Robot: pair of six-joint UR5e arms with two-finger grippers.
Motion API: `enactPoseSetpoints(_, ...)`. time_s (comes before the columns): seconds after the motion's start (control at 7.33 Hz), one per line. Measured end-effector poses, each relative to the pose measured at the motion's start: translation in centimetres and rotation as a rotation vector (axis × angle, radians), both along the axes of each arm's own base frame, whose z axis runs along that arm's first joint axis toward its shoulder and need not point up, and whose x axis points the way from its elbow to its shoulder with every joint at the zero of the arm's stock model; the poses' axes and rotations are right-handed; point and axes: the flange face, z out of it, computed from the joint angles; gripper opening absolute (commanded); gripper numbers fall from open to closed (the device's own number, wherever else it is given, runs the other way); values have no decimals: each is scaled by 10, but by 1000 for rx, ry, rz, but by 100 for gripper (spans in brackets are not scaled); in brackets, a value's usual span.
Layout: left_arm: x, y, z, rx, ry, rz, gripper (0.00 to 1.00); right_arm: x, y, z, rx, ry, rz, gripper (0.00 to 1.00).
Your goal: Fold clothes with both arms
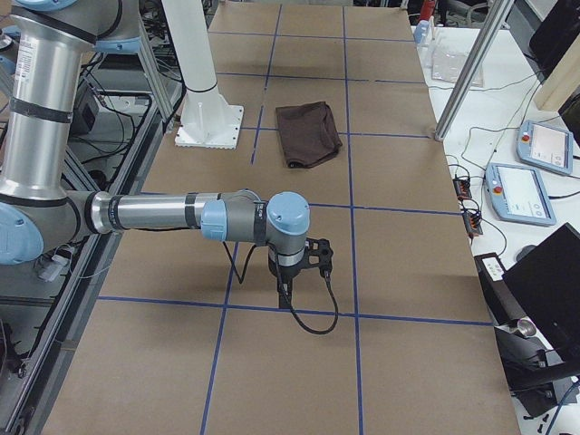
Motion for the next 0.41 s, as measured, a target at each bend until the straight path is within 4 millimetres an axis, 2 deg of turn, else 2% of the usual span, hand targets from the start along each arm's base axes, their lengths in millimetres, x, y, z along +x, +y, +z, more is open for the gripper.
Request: enactPoseSetpoints(0.41,0,0,-1,5,0,0,100,0,-1,0,1,1,0,100)
